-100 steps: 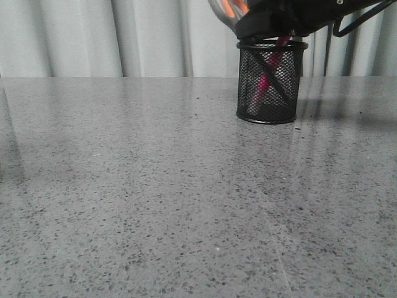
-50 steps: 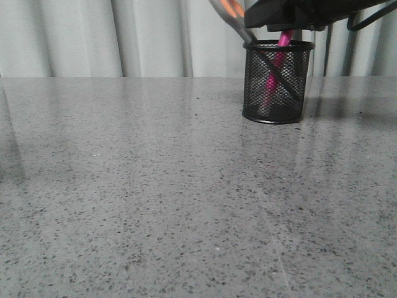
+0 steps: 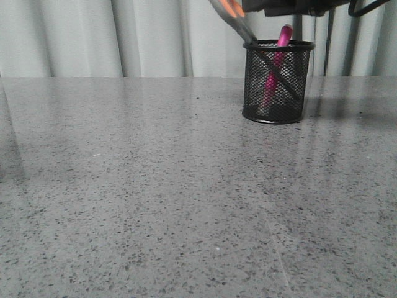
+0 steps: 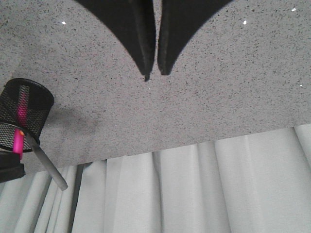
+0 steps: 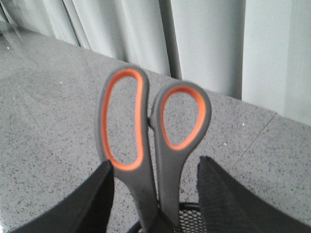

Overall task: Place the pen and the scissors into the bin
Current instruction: 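Open the right gripper and raise it away from the cup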

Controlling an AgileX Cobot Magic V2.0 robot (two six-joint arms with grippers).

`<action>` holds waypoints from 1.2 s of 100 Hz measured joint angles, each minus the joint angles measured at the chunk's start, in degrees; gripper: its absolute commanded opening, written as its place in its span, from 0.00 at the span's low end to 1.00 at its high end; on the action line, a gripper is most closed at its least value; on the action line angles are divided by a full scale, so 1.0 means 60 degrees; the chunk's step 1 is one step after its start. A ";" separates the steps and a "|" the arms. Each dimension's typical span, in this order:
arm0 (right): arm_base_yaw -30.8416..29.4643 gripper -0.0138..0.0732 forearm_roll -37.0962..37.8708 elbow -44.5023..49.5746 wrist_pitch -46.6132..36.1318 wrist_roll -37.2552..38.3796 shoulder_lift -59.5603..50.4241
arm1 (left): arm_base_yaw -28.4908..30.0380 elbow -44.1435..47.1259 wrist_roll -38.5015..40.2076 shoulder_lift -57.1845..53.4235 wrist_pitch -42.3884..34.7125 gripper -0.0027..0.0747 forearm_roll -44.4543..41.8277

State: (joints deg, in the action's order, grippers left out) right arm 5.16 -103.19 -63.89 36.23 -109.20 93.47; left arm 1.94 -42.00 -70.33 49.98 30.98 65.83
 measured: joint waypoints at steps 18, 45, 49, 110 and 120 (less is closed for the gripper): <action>-0.0017 0.55 0.0021 0.0000 -0.0012 0.0000 -0.0486 | 0.0000 0.0000 0.0000 0.0000 0.0000 0.01 0.0000; -0.0257 0.08 0.0040 0.0038 -0.1203 0.0132 -0.2229 | 0.0000 0.0000 0.0000 0.0000 -0.0036 0.01 0.0000; -0.0307 0.07 0.0040 0.0038 -0.1559 0.0132 -0.2545 | 0.0000 0.0000 0.0000 0.0000 -0.0046 0.01 -0.0018; -0.0345 0.07 -0.0135 0.4800 -0.5027 -0.0140 -0.9413 | 0.0000 0.2497 -0.2305 -0.3195 -0.2750 0.01 0.2364; -0.0345 0.07 -0.0192 0.5847 -0.5432 -0.0155 -1.0862 | 0.0000 0.3256 -0.2446 -0.4116 -0.2947 0.01 0.2521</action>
State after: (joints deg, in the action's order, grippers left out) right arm 3.09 -104.34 -28.81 3.64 -110.12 28.30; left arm 1.94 -22.46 -85.01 25.29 13.30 80.96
